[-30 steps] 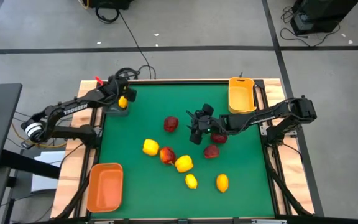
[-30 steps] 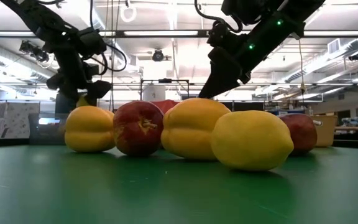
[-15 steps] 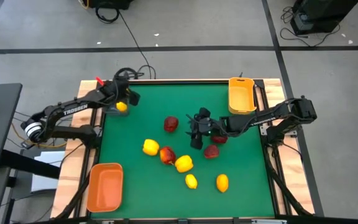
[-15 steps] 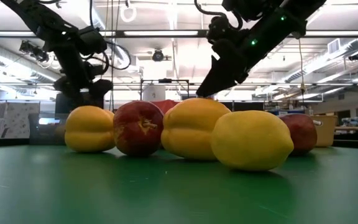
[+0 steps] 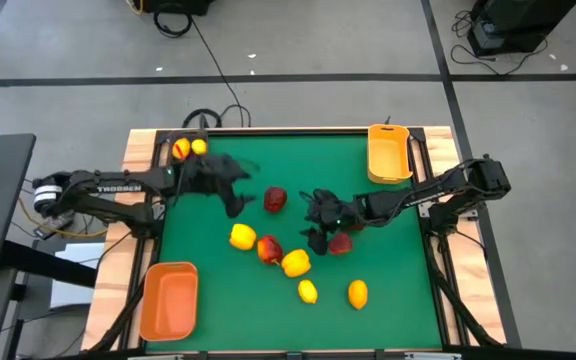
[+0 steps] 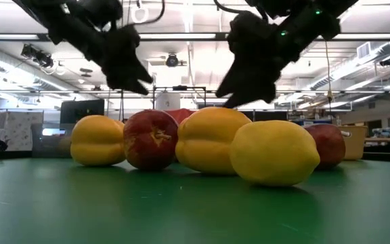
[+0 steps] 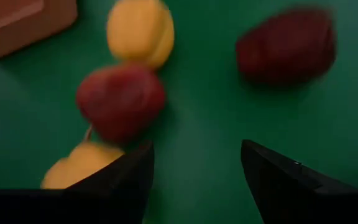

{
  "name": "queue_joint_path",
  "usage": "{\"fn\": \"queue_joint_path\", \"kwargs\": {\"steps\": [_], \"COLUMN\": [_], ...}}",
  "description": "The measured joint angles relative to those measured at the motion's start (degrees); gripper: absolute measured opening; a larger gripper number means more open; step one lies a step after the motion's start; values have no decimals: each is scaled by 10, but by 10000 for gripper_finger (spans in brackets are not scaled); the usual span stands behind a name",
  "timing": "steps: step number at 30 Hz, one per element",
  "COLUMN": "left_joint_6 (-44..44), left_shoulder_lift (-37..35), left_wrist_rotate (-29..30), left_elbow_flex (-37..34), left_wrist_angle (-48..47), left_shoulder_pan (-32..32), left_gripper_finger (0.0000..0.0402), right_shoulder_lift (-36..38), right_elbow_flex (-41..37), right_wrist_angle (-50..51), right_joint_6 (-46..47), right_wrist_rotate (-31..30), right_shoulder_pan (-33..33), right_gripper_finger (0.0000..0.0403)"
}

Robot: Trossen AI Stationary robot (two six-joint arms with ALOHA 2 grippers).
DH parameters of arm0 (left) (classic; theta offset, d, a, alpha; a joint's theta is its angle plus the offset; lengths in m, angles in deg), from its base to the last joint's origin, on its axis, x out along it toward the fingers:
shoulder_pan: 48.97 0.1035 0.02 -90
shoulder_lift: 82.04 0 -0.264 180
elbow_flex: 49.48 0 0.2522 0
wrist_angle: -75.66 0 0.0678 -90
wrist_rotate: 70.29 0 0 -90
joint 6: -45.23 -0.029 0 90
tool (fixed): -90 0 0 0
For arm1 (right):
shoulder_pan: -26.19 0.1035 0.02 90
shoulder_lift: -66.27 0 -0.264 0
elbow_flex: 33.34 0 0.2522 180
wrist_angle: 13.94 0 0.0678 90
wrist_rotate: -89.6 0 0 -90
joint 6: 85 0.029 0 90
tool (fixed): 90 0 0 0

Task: Sort produce into baskets
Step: Put the lemon into the black bin

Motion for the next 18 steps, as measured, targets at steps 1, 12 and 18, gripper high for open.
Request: {"fn": "queue_joint_path", "kwargs": {"steps": [1, 12, 18], "left_joint_6": [6, -4, -45], "left_shoulder_lift": [4, 117, 243], "left_wrist_rotate": [-5, 76, 116], "left_elbow_flex": [0, 0, 52], "left_wrist_angle": [0, 204, 312], "left_shoulder_pan": [-27, -319, -392], "left_gripper_finger": [357, 357, 356], "right_shoulder_lift": [0, 11, 11], "right_elbow_flex": [0, 0, 0], "right_wrist_angle": [15, 227, 249], "right_joint_6": [21, 112, 150], "right_wrist_rotate": [2, -47, -87], "right_shoulder_pan": [7, 112, 160], "right_gripper_finger": [250, 249, 249]}}
